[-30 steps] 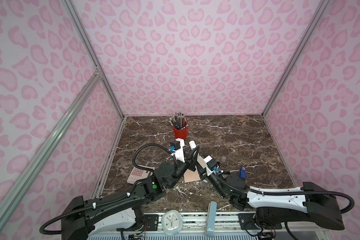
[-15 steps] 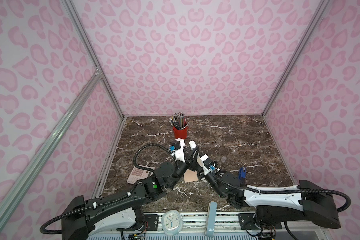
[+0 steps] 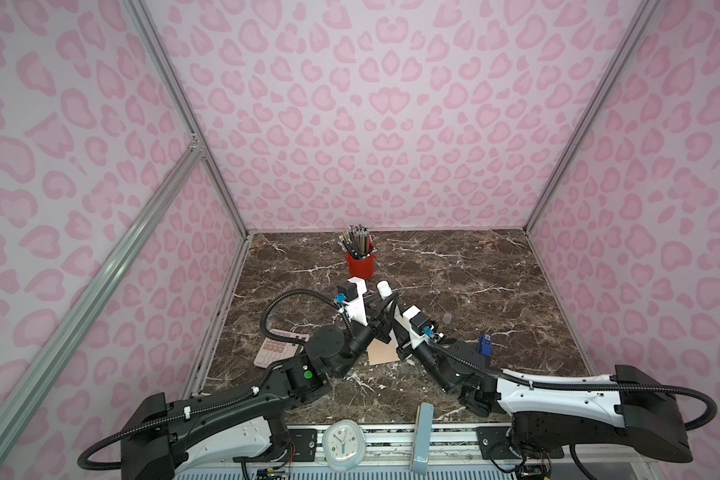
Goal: Place the letter into the envelope and seal it
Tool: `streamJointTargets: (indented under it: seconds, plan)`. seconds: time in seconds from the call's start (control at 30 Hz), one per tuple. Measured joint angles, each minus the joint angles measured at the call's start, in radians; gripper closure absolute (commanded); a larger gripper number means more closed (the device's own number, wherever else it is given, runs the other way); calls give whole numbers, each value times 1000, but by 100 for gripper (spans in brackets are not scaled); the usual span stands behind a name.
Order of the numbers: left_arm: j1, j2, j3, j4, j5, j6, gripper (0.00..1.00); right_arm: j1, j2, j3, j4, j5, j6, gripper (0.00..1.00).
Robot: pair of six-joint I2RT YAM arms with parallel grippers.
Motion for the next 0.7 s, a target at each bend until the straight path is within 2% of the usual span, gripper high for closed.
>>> streamJointTargets:
  seconds: [0.13, 0.23, 0.4, 0.7]
  plan:
    - [30, -52, -28, 14, 129, 0, 96, 0, -74, 21, -124, -85, 61, 87]
    - [61, -93, -46, 8, 269, 0, 96, -3, -129, 29, -208, -169, 124, 88]
    - [98, -153, -80, -1, 487, 5, 96, -34, -208, 40, -335, -372, 229, 90]
    - [108, -253, -148, 14, 698, 2, 96, -117, -269, 63, -467, -764, 371, 87]
